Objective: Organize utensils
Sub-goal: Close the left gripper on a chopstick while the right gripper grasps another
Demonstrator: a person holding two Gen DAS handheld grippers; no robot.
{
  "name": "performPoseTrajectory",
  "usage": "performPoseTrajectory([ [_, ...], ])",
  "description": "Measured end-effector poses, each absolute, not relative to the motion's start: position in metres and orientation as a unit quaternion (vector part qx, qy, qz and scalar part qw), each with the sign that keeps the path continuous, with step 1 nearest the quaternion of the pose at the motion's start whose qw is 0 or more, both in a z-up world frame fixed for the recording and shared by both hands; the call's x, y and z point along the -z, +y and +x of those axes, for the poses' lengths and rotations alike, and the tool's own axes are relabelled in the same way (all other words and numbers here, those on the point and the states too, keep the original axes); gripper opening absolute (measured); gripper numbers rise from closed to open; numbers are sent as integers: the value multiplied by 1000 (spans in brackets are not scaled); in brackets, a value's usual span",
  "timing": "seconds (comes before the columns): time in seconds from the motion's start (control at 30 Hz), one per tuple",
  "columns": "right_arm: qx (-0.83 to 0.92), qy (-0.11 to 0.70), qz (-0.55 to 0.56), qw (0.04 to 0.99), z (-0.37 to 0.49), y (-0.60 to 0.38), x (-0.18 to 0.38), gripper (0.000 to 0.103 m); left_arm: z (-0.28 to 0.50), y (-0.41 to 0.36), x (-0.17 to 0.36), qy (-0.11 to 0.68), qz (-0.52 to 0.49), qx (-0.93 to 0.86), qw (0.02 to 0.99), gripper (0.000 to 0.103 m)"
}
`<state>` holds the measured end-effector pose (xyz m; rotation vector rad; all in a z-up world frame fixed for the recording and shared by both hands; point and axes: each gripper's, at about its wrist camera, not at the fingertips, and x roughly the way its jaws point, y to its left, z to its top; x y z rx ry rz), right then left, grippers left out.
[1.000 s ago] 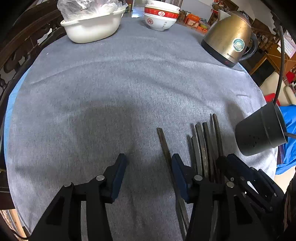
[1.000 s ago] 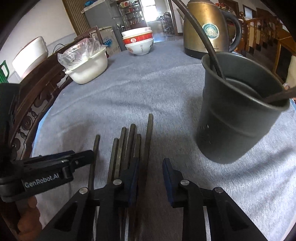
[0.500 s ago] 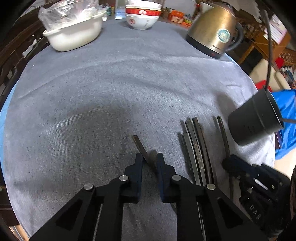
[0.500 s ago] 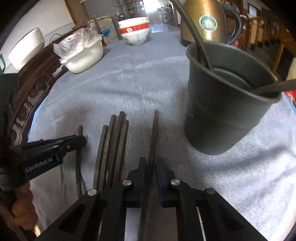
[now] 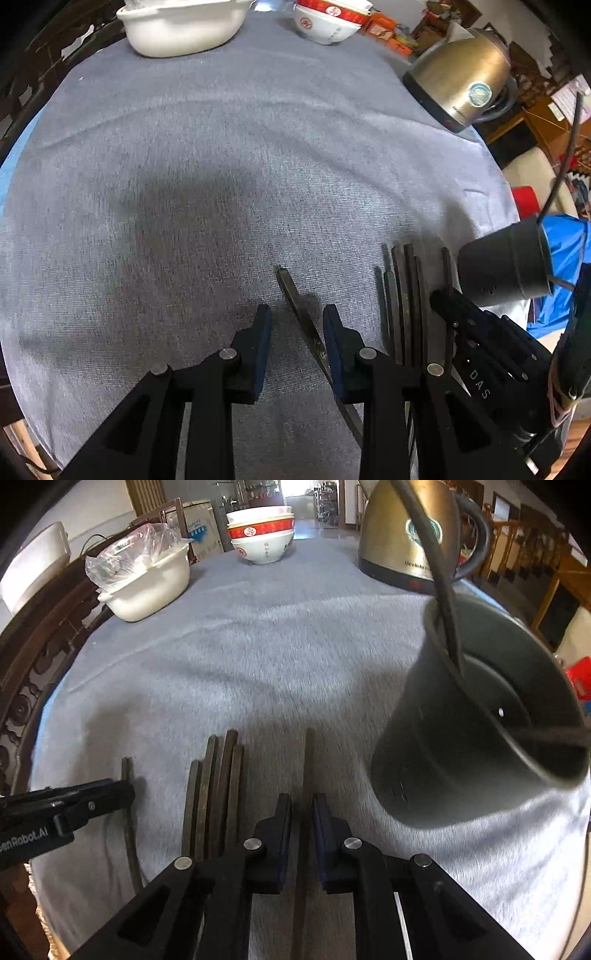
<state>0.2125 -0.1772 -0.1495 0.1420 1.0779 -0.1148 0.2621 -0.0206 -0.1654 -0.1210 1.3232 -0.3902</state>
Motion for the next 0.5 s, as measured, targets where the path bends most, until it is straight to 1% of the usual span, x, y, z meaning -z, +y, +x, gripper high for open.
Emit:
performPoseTrajectory([
  [0.1,50,506,72,858,215,-181,149,13,265,-24,165,611,-59,174,770,29],
  [0.13,49,505,74,858,214,-182,149,10,266,-24,165,610,-60,173,771,27],
  [0.17,49,504,75,859,213,-184,149,7,268,-27,166,610,-58,170,772,21],
  [0.2,45,501,82,861,211,-186,148,7,270,-29,168,610,-56,168,772,13],
  [0.23,40,498,91,862,208,-189,147,6,271,-29,168,608,-59,169,774,10],
  [0.33,29,479,98,872,199,-193,137,6,267,-27,166,603,-68,164,778,6],
  [0.5,8,438,121,891,176,-205,108,6,252,-19,137,569,-76,164,802,6],
])
